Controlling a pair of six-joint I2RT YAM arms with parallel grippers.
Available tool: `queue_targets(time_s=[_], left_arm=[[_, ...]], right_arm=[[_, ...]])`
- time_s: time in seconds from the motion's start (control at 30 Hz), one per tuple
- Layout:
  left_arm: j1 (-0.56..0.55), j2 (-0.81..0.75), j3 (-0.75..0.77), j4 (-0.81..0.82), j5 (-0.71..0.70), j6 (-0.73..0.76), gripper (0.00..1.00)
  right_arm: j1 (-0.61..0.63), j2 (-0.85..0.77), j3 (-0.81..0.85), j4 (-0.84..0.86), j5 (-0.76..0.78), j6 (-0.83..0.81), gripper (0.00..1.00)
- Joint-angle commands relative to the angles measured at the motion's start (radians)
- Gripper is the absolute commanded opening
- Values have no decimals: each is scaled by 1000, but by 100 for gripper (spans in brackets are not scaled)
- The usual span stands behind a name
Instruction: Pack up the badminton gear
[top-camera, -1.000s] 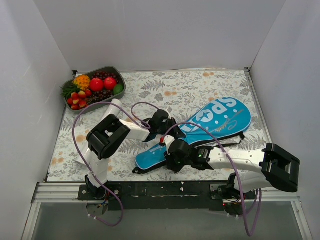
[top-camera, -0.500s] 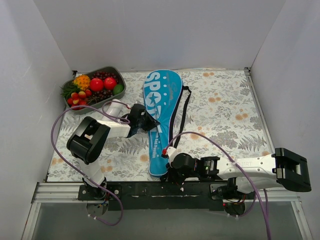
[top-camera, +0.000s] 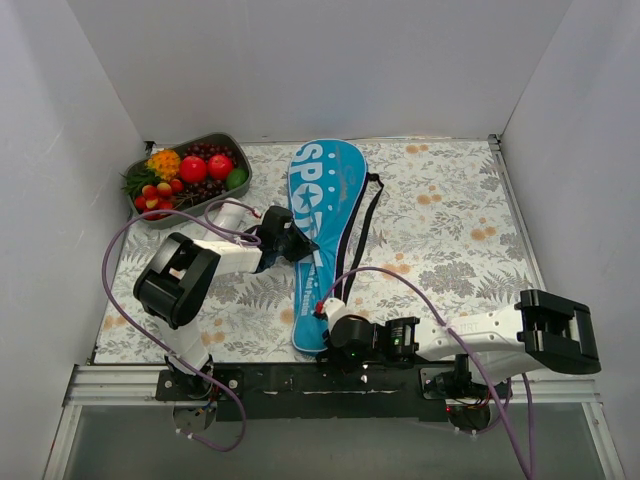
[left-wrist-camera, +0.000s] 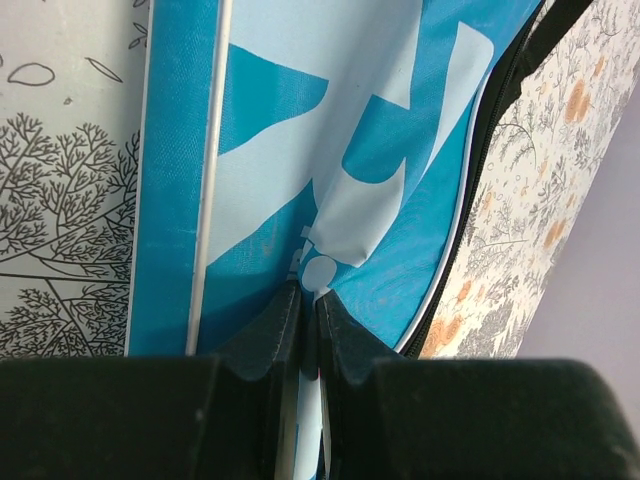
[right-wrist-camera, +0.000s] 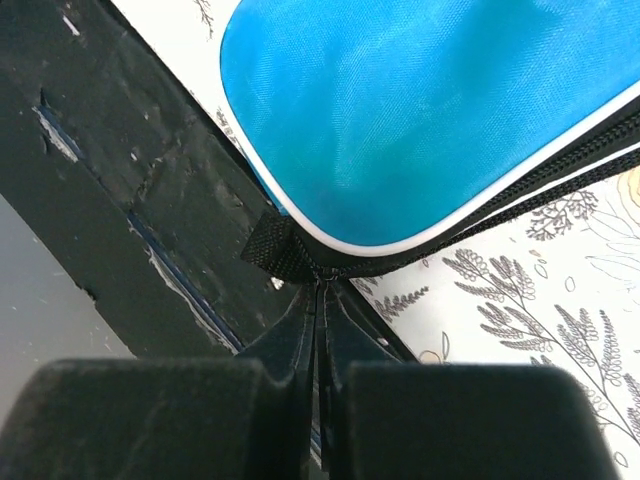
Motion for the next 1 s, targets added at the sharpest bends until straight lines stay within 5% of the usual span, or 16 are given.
queue_targets(time_s=[0.0, 0.3, 0.6, 0.7, 0.73, 0.8, 0.83, 0.97], left_arm=[[47, -3, 19, -33, -198, 57, 0], [41, -57, 25, -56, -66, 183, 0], [-1, -172, 36, -113, 136, 344, 49], [-16, -243, 24, -121, 191, 426, 58], [-18, -265, 24, -128, 204, 451, 71], [-21, -333, 42, -171, 219, 511, 81], [-21, -354, 54, -208, 216, 529, 98], [-22, -469, 140, -376, 167, 628, 98]], right_arm=[[64, 18, 50, -57, -103, 87, 9], [32, -165, 214, -429, 132, 91, 91], [-204, -225, 417, -692, 169, 36, 95], [-276, -223, 502, -734, 198, -5, 96], [-304, -220, 523, -743, 204, -19, 97], [-329, -216, 562, -763, 234, -57, 97], [-353, -213, 593, -772, 254, -66, 98], [-448, -210, 658, -791, 304, -138, 98]])
